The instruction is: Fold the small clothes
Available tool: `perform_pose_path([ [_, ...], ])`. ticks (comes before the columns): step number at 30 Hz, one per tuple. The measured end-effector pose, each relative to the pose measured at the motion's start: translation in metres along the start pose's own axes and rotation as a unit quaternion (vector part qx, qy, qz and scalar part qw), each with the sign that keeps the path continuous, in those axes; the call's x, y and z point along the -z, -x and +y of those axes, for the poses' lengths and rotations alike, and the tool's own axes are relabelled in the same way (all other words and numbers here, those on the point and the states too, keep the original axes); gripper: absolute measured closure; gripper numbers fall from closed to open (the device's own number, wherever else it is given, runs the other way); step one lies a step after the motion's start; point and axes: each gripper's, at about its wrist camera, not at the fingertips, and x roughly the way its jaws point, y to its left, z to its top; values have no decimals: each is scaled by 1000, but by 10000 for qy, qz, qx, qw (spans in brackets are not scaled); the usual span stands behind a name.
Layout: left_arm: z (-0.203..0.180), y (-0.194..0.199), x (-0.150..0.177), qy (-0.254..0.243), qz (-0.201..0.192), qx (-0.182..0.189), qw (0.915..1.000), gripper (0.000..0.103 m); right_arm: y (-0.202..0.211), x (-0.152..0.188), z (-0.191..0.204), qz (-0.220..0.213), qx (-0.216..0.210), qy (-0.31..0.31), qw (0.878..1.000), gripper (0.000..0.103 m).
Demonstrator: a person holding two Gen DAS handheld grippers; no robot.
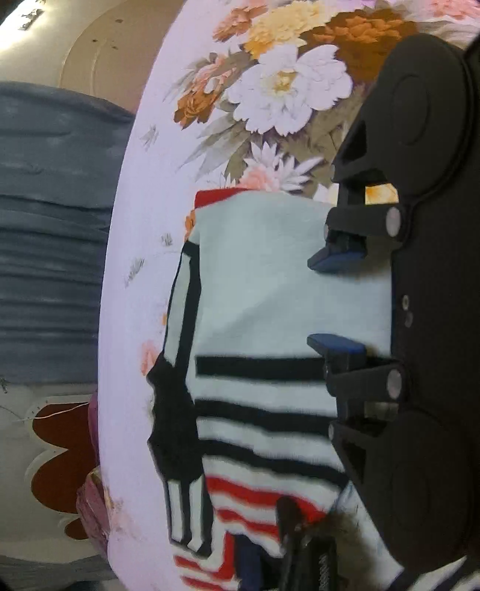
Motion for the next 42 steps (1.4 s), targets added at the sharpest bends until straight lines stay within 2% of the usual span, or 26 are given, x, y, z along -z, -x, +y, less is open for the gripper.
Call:
perform_pose_path([
  [2,4,-4,7,201,173,-152,9995,21,6,5,8,-61,-36,19,10000,65],
  [3,8,-12,12,392,395,-48,9984,21,-1,10,11,116,7,84,9999,63],
  [4,14,-13,16,651,375,86,9971,21,-11,16,11,380,20,48,9993,62],
  [6,22,-11,8,753,454,138,9960,21,-8,13,11,400,98,54,9991,62],
  [8,31,-1,7,908,287,147,9953,21,0,4,11,295,-5,-109,9995,62],
  [11,55,11,17,1182,260,72,9926,21,9,-6,16,54,48,-147,9999,61],
  [17,136,61,56,1875,-113,-433,9812,21,16,-13,39,-72,-223,-223,9995,61],
  [20,185,95,88,2209,-235,-967,9702,21,9,-15,62,-16,-435,-99,9990,61],
  [21,204,107,100,2440,-266,-1167,9624,25,7,-16,70,8,-457,-18,9990,61],
  [23,246,129,128,3085,-280,-1338,9414,62,1,-20,87,25,-544,78,9985,61],
  [24,263,133,139,3364,-217,-1415,9308,64,-1,-22,94,32,-616,91,9981,61],
  [26,296,143,162,3940,-149,-1683,9034,64,-5,-26,111,43,-733,181,9971,61],
  [29,328,151,186,4672,-333,-1781,8654,64,-8,-29,130,17,-863,300,9958,60],
  [31,347,149,198,5114,-490,-1688,8412,64,-9,-29,140,9,-888,311,9956,59],
  [34,363,141,213,5499,-729,-1531,8178,64,-11,-30,146,43,-862,295,9958,59],
  [38,376,125,217,5872,-1019,-1366,7913,64,-12,-30,145,75,-769,171,9969,59],
  [40,385,120,221,6101,-1167,-1247,7737,64,-10,-29,142,65,-718,117,9973,59],
  [41,389,117,219,6120,-1201,-1206,7724,65,-9,-29,140,56,-686,90,9976,59],
  [42,390,116,216,6071,-1214,-1192,7762,72,-8,-29,137,46,-651,62,9979,59],
])
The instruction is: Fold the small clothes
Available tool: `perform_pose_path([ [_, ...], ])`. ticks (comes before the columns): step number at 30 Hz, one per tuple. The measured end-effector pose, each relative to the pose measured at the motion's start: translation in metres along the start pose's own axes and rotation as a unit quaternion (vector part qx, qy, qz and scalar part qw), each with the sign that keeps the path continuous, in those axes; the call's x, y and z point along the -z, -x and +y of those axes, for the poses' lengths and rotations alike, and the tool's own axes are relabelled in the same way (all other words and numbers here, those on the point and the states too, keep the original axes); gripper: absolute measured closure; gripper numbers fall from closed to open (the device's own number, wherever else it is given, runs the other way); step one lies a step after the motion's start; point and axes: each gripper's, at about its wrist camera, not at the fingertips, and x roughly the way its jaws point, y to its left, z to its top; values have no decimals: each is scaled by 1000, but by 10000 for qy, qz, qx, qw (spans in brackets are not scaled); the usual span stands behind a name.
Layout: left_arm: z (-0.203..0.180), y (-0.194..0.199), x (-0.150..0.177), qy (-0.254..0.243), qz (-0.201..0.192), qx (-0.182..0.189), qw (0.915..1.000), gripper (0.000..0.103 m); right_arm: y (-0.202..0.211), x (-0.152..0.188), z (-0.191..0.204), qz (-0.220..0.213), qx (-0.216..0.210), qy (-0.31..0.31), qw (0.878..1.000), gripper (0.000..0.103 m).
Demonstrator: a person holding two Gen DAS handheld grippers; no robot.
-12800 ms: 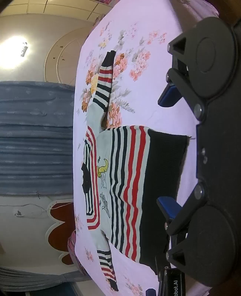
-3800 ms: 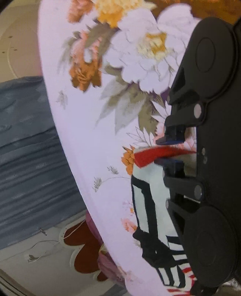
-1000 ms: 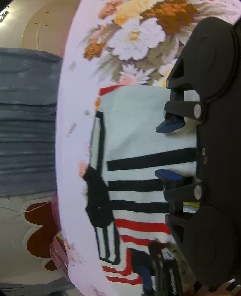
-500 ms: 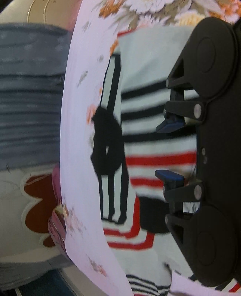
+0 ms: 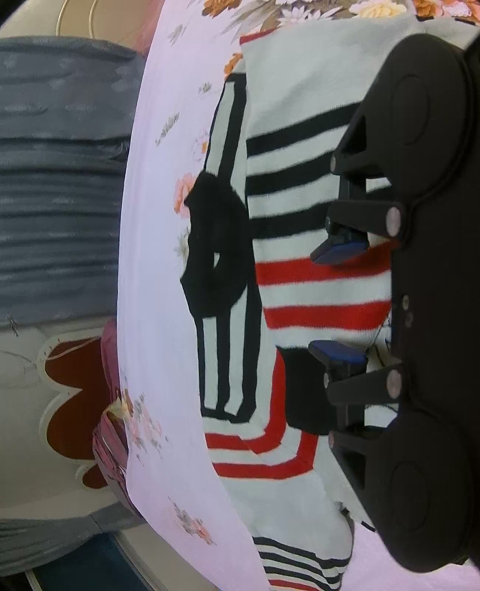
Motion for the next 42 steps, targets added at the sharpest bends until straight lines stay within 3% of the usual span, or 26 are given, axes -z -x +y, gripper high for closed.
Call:
perform_pose_path([
  [1,-6,-4,-1,-137,34,66,9999,99,2,0,-3,-23,38,-33,10000,59],
  [5,-66,-16,17,-998,228,582,9930,98,10,0,-18,-130,172,-221,9995,59],
  [9,-148,-23,61,-2024,645,1154,9703,99,18,1,-33,-225,269,-424,9985,59],
  [12,-207,-28,111,-2838,1043,1507,9412,99,24,2,-46,-298,334,-566,9974,59],
  [14,-240,-28,149,-3450,1262,1623,9158,99,28,3,-56,-337,373,-703,9963,59],
  [20,-304,-21,256,-4794,1798,1983,8358,99,41,11,-85,-414,442,-1030,9928,59],
  [24,-320,-21,328,-5561,2342,1835,7760,98,48,19,-105,-410,476,-1229,9904,58],
  [25,-319,-10,343,-5745,2312,1796,7644,92,50,21,-110,-400,461,-1288,9898,56],
  [26,-320,-6,353,-5901,2250,1860,7527,64,51,22,-115,-394,438,-1341,9892,54],
  [28,-320,9,362,-5832,2385,2267,7427,28,54,24,-122,-411,409,-1403,9884,51],
  [30,-319,19,369,-5921,2280,2425,7339,26,55,25,-126,-434,381,-1430,9880,51],
  [31,-318,22,369,-5907,2242,2455,7352,26,56,25,-128,-451,374,-1445,9878,51],
  [32,-315,21,362,-5760,2279,2516,7437,27,55,25,-129,-455,358,-1465,9875,51],
  [34,-306,22,338,-5305,2321,2700,7693,27,54,24,-129,-437,249,-1465,9879,51],
  [36,-288,30,308,-5115,2101,2645,7901,27,51,21,-123,-422,122,-1348,9899,51],
  [40,-254,35,252,-4744,1660,2344,8321,28,41,18,-94,-389,-260,-857,9952,51],
  [42,-239,34,231,-4757,1417,1818,8489,42,34,16,-72,-371,-359,-399,9979,51],
])
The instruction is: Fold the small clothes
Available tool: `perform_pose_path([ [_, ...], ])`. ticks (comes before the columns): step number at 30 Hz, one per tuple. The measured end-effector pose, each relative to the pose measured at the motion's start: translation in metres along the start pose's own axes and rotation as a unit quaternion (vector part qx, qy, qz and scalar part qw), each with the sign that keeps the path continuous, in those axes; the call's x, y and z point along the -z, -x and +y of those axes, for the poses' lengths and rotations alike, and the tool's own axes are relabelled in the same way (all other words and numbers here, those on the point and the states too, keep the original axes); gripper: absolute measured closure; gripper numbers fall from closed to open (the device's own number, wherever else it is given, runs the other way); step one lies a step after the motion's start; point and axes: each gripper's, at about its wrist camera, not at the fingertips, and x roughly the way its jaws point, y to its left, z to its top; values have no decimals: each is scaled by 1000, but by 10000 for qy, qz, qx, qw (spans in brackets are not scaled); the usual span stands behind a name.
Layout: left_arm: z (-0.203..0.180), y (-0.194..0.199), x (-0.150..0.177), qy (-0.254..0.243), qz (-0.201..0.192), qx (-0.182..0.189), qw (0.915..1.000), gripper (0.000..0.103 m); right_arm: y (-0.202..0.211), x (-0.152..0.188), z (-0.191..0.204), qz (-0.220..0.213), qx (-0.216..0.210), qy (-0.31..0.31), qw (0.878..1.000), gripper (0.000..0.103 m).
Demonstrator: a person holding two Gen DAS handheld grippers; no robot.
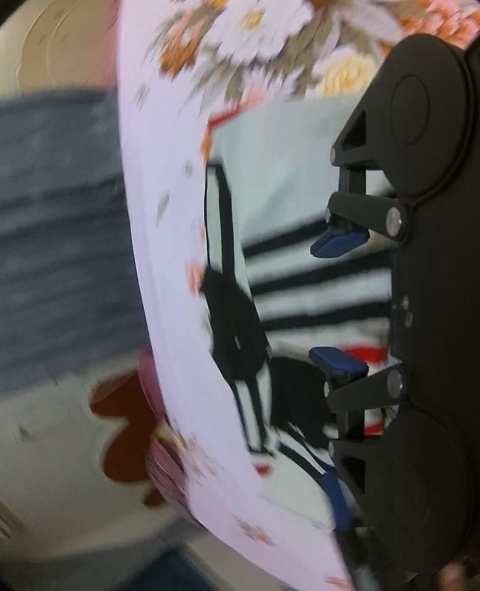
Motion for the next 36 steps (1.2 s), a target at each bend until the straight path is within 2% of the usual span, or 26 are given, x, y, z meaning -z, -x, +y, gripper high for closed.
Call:
perform_pose_path([
  [2,24,7,1,228,36,-544,9983,47,-7,1,21,11,-94,490,9988,51],
  [5,47,8,3,514,127,-749,9958,47,-20,5,57,10,-81,1371,9905,47],
  [6,48,4,2,521,165,-743,9957,47,-27,7,71,65,1,1794,9838,45],
  [8,47,-1,1,482,233,-760,9957,47,-43,13,94,94,311,2597,9652,49],
  [9,46,-2,0,433,223,-726,9962,47,-49,16,103,117,485,2926,9549,59],
  [10,44,-3,-1,387,226,-673,9967,47,-54,19,109,136,688,3202,9448,82],
  [11,39,-8,0,339,225,-637,9971,47,-56,17,110,89,866,3287,9404,96],
  [12,35,-10,0,273,209,-602,9976,47,-53,14,107,33,899,3104,9463,96],
  [14,32,-12,5,145,243,-538,9982,47,-41,-1,83,-44,843,2152,9729,97],
  [16,32,-17,9,92,370,-449,9983,47,-29,-5,57,-94,869,1440,9857,97],
  [18,31,-20,12,68,395,-443,9982,47,-22,1,29,8,718,727,9948,97],
  [20,30,-20,12,1,413,-460,9981,47,-25,12,1,309,583,19,9978,97],
  [23,30,-20,12,-34,426,-437,9981,47,-20,23,-25,325,251,-835,9957,79],
  [25,30,-19,12,-35,406,-419,9983,47,-16,24,-33,222,77,-1122,9934,57],
  [27,31,-20,11,-7,384,-389,9985,47,-16,22,-35,80,-7,-1221,9925,50],
  [28,31,-21,12,-4,398,-386,9985,47,-20,21,-37,66,-78,-1290,9916,49],
  [29,31,-21,12,-18,401,-392,9984,47,-26,20,-40,128,-115,-1374,9904,50],
  [30,31,-22,12,-36,394,-407,9984,47,-31,19,-45,212,-140,-1432,9894,60],
  [31,30,-24,11,-42,382,-415,9984,47,-36,18,-47,237,-204,-1452,9889,89],
  [32,30,-26,10,-60,359,-413,9985,47,-39,16,-47,274,-293,-1442,9887,97],
  [34,26,-30,7,-191,331,-461,9982,47,-36,8,-37,141,-234,-1144,9931,97],
  [36,23,-33,2,-302,297,-578,9974,47,-19,-6,-27,-238,-286,-862,9956,97],
])
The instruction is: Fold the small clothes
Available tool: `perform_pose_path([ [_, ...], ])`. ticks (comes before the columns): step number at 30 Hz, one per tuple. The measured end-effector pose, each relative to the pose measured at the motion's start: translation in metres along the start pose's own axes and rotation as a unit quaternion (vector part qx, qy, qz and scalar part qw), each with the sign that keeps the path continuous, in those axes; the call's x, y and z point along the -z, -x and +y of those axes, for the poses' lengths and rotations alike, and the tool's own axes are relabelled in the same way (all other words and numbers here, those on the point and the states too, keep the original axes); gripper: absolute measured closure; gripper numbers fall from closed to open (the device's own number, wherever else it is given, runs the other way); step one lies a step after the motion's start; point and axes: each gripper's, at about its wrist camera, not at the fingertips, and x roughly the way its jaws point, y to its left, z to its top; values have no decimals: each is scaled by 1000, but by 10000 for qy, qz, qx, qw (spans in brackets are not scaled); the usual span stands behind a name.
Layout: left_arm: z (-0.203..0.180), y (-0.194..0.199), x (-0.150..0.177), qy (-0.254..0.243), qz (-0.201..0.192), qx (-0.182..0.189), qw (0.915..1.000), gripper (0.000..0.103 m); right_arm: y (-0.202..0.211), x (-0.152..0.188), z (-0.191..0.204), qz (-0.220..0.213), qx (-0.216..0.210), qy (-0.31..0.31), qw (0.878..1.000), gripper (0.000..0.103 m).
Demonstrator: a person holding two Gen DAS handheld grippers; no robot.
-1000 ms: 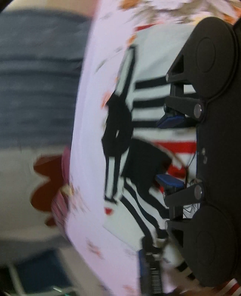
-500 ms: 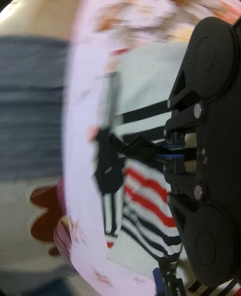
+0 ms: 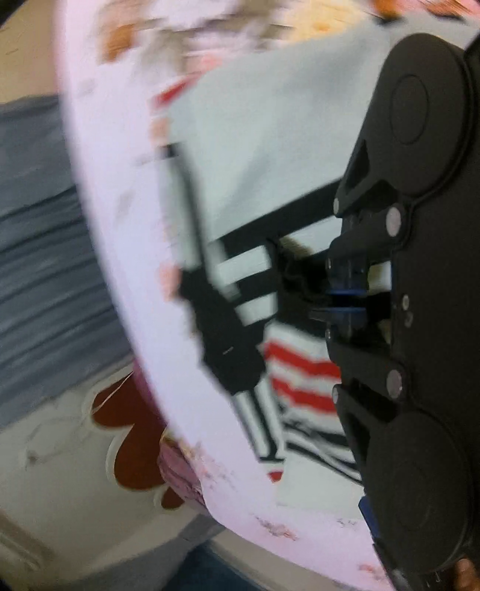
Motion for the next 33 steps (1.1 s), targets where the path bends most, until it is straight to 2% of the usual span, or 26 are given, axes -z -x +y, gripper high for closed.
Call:
perform_pose_path([
  [3,-7,-7,-5,-157,41,-41,9999,47,23,-13,9,-490,24,271,9984,97],
  [4,-9,-12,-5,-230,196,-44,9995,47,26,-13,7,-521,124,335,9980,97],
  [5,-10,-17,-3,-283,298,-70,9991,47,24,-10,3,-428,254,367,9981,97],
  [8,-10,-17,1,-344,268,-52,9990,47,-6,9,-20,317,584,212,9976,97],
  [12,-7,-14,1,-398,299,9,9988,47,-9,20,-26,349,581,99,9977,96],
  [14,-6,-11,-3,-380,335,27,9987,47,-6,16,-26,299,697,69,9971,87],
  [16,-3,-3,-12,-401,107,30,9991,47,8,10,-23,-148,999,128,9948,63],
  [17,0,-4,-19,-429,27,8,9991,47,13,5,-22,-357,996,195,9942,60],
  [19,7,-12,-34,-472,-5,-56,9989,47,9,-6,-15,-372,819,374,9952,71],
  [20,13,-20,-42,-452,47,-88,9989,47,3,-12,-12,-251,647,458,9965,74],
  [22,24,-41,-57,-396,205,-57,9990,46,-17,-18,-3,130,389,615,9973,91],
  [24,39,-74,-67,-383,561,-162,9976,46,-43,-14,1,563,642,738,9936,91],
  [25,48,-87,-69,-305,686,-77,9972,36,-54,-10,-2,687,864,762,9910,95],
  [27,65,-93,-73,-3,560,107,9984,34,-53,-13,-6,541,888,533,9931,95],
  [29,66,-83,-74,8,489,110,9987,34,-49,-16,-4,406,930,458,9938,84],
  [31,56,-66,-68,-23,327,92,9994,34,-40,-16,5,166,913,575,9940,65],
  [33,41,-55,-61,-49,180,261,9995,34,-43,-18,19,119,706,672,9952,66],
])
